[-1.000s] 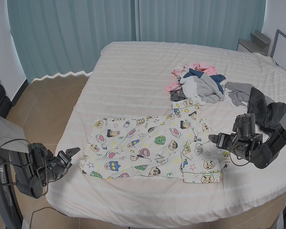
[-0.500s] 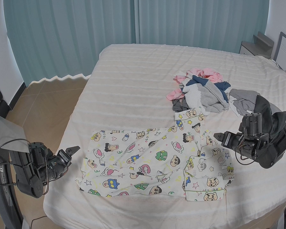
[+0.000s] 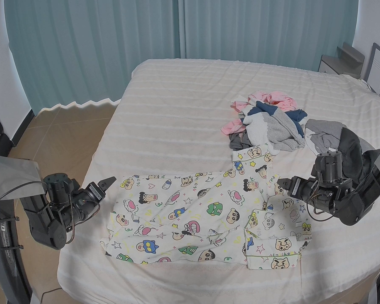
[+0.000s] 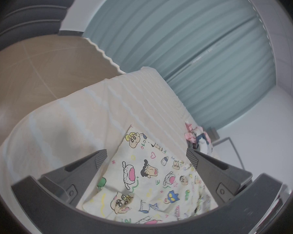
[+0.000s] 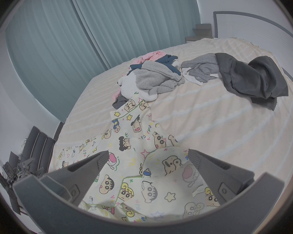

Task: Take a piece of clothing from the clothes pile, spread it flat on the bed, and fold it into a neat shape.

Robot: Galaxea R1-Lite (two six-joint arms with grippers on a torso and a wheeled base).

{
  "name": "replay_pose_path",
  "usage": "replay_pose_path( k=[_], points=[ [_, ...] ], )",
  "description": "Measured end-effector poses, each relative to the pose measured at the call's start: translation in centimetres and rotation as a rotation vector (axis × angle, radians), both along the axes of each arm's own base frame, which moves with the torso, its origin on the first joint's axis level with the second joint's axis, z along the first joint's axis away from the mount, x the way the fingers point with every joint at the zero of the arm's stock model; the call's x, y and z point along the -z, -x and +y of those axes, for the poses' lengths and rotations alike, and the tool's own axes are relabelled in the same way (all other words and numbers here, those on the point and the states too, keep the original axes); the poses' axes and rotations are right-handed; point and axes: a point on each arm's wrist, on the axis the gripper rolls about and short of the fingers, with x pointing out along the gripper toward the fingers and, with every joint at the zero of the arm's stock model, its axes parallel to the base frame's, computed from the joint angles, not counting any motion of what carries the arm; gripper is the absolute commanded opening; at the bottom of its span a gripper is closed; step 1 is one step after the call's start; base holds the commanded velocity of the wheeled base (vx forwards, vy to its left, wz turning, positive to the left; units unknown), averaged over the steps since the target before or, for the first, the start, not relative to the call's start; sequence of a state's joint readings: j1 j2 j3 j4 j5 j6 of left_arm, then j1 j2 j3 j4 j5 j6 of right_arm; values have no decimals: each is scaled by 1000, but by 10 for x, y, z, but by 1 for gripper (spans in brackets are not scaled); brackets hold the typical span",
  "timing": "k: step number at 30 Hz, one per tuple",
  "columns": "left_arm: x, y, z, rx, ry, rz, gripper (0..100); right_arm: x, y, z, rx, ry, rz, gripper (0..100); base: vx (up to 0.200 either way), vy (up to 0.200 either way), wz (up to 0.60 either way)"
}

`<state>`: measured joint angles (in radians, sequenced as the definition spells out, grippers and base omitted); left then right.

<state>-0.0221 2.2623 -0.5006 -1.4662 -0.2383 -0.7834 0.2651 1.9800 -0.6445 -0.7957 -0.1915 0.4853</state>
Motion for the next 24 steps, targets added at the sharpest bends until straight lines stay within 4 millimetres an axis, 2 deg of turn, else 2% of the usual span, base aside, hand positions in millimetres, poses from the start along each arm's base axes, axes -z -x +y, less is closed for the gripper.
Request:
replay_pose_path(
  k=[5,11,15,20,24],
  points=[
    [4,-23,-4,76,-175,84,100,1,1,6,-14,-2,4,100,0,0,0],
    [-9,-64,-9,156,-316,53,100,5,5,11,-26,-3,17,100,0,0,0],
    [-13,-86,-15,211,-350,47,100,8,10,13,-30,-7,33,100,0,0,0],
    [-3,-104,-20,270,-381,50,100,11,16,16,-35,-11,51,100,0,0,0],
    [16,-110,-22,298,-432,58,100,13,18,17,-40,-10,57,100,0,0,0]
  ],
)
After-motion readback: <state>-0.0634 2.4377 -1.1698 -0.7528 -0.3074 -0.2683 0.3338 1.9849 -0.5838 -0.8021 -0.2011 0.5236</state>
